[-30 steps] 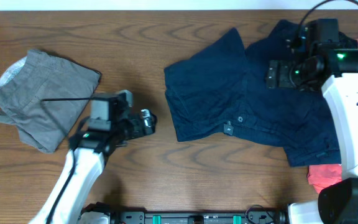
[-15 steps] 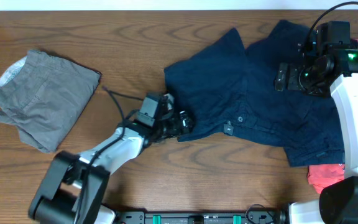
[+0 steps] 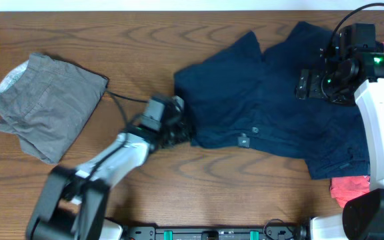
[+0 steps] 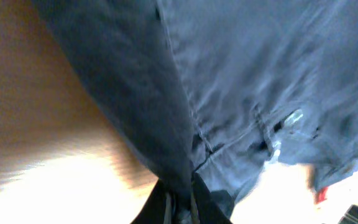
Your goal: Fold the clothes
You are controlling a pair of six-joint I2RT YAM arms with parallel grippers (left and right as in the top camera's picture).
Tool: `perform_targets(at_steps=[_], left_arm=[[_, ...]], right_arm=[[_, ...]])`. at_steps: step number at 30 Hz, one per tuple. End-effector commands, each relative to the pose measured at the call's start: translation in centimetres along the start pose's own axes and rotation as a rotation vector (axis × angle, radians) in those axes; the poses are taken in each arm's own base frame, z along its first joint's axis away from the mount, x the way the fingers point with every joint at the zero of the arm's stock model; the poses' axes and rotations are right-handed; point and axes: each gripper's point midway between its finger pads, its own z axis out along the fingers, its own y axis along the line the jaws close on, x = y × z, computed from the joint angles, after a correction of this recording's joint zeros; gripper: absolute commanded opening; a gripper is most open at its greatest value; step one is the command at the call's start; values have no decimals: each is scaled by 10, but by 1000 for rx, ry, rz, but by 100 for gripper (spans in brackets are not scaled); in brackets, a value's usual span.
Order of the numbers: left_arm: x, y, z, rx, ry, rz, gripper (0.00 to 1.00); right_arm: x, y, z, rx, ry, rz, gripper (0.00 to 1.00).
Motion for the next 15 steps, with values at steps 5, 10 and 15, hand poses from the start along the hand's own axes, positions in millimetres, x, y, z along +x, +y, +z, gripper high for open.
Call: perform_targets(at_steps=[5,10,15], left_arm=[[-150,-35,-145,58,-435,105,6],[-197,6,-196,-40,-602,45,8],[-169,42,-176,-106,-452,-89,98]], right_arm=[[-1,-8,-7,18,-19,23,87],[0,-8,-7,18,-16,23,86],[1,-8,-7,19,-13,23,86]])
